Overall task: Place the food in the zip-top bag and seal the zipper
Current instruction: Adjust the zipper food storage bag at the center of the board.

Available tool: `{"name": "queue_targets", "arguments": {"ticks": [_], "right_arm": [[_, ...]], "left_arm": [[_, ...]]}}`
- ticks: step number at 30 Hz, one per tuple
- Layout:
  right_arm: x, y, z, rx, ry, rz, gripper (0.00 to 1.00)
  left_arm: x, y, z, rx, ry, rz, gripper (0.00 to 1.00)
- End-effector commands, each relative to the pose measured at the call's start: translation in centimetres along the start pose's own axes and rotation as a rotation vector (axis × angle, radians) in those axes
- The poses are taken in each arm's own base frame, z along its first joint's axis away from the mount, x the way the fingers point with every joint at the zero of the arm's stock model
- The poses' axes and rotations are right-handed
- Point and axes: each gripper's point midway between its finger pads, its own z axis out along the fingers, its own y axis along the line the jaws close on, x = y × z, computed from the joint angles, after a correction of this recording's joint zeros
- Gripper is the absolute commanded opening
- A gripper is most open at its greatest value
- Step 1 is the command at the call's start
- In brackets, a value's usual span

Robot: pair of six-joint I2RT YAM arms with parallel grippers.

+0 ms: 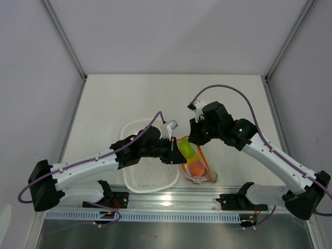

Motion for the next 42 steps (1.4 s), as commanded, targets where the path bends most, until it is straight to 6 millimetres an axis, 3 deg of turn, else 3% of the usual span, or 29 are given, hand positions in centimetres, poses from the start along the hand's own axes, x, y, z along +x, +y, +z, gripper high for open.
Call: {"name": "queue_targets", "arguments": {"ticks": [1, 9, 12, 15, 18, 23, 26, 35, 39, 40, 42], "right_arm": [[-1.9, -1.2, -0.6, 0.088, -0.08, 0.099, 0.0], [-2.5, -0.4, -3.3, 0.046, -0.197, 0.399, 0.0], [-2.7, -0.7, -4.8, 0.051, -0.255, 0.48, 0.0], [-2.5, -1.7, -5.9, 0.093, -0.325, 0.581, 0.0], [-1.7, -3.2, -6.6, 0.146, -0.39, 0.714, 0.0], [-0.2, -4.3, -6.4, 0.161, -0.448, 0.869, 0.0], [0.7, -5.3, -6.7, 0.219, -0.461, 0.925, 0.0], [0.9, -6.7, -7.2, 0.295, -0.498, 0.994, 0.0], [0.7, -6.7, -7.1, 0.306, -0.5, 1.014, 0.0], [0.5, -6.7, -7.2, 0.306, -0.505, 1.024, 0.0], [0.6, -6.7, -7.1, 0.323, -0.499, 1.025, 0.0]], "left_arm": [[-1.8, -1.1, -0.7, 0.018, -0.074, 0.01, 0.01], [-4.7, -1.7, -0.1, -0.006, -0.134, 0.041, 0.03], [-5.2, -2.1, 0.4, 0.004, -0.139, 0.043, 0.23], [-5.7, -2.5, 1.0, 0.028, -0.142, 0.049, 0.59], [-5.9, -3.1, 1.7, 0.075, -0.122, 0.063, 0.81], [-5.3, -4.3, 2.6, 0.175, -0.087, 0.081, 0.99], [-5.6, -5.4, 2.5, 0.243, -0.11, 0.103, 0.99], [-5.2, -7.0, 2.2, 0.265, -0.132, 0.198, 0.99], [-5.2, -6.9, 2.6, 0.166, -0.132, 0.24, 1.0], [-5.9, -7.7, 2.7, 0.136, -0.162, 0.252, 0.99], [-5.1, -6.4, 3.3, 0.047, -0.127, 0.257, 1.0]]}}
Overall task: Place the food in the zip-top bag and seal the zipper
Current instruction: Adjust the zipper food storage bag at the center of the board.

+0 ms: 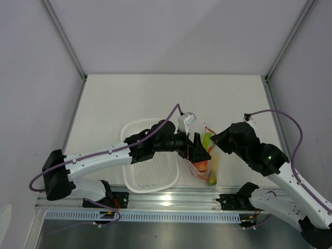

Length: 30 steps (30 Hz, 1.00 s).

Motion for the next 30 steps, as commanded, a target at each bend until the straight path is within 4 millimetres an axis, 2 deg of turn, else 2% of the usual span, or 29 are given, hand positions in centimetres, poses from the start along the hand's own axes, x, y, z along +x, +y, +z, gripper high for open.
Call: {"name": "queue_targets", "arguments": {"ticks": [1, 2, 7, 11, 18, 24, 27, 30], "right_arm": [[-1.5, 0.9, -0.7, 0.008, -0.063, 0.048, 0.0], [-1.5, 0.6, -0.6, 0.024, -0.07, 0.046, 0.0], [-1.7, 0.6, -0.7, 0.029, -0.083, 0.051, 0.0], [-1.9, 0.6, -0.9, 0.027, -0.094, 0.061, 0.0], [-1.9, 0.7, -1.1, 0.014, -0.093, 0.069, 0.0], [-1.8, 0.7, -1.4, -0.006, -0.085, 0.071, 0.0], [-1.5, 0.7, -1.4, -0.022, -0.076, 0.072, 0.0], [-1.4, 0.6, -1.5, -0.024, -0.07, 0.063, 0.0]], "left_arm": [[-1.4, -0.8, 0.4, -0.101, -0.039, 0.088, 0.99], [-1.7, -0.2, 0.4, -0.152, -0.061, 0.091, 0.99], [-1.6, -0.3, 1.0, -0.231, -0.095, 0.115, 0.99], [-1.3, 1.8, 1.3, -0.383, -0.078, 0.086, 0.99], [-0.8, 3.7, 2.5, -0.467, -0.07, 0.098, 0.99], [-0.1, 5.1, 2.7, -0.512, -0.05, 0.113, 0.99], [0.0, 4.9, 3.0, -0.494, -0.046, 0.121, 0.95], [0.2, 5.4, 3.2, -0.505, -0.037, 0.125, 0.83]]}}
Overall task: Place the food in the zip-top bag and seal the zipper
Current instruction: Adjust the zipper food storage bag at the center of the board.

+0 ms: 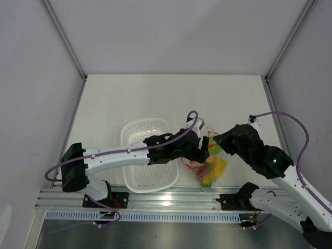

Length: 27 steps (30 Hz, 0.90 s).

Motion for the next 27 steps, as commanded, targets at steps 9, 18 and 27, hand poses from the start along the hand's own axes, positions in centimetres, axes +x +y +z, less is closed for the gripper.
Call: {"name": "queue_targets", "arguments": {"ticks": [9, 18, 27], "right_arm": [[-0.5, 1.2, -1.0, -0.081, -0.006, -0.09, 0.32], [-2.9, 1.5, -2.5, -0.101, -0.042, -0.388, 0.76], [-1.9, 1.5, -0.5, -0.133, 0.089, -0.517, 0.78]], "left_arm": [[-1.3, 0.9, 1.2, -0.016, -0.008, 0.022, 0.0], [-2.2, 0.3, -0.7, 0.111, -0.032, 0.088, 0.01], [-4.7, -3.7, -4.8, 0.356, 0.002, 0.244, 0.01]]}}
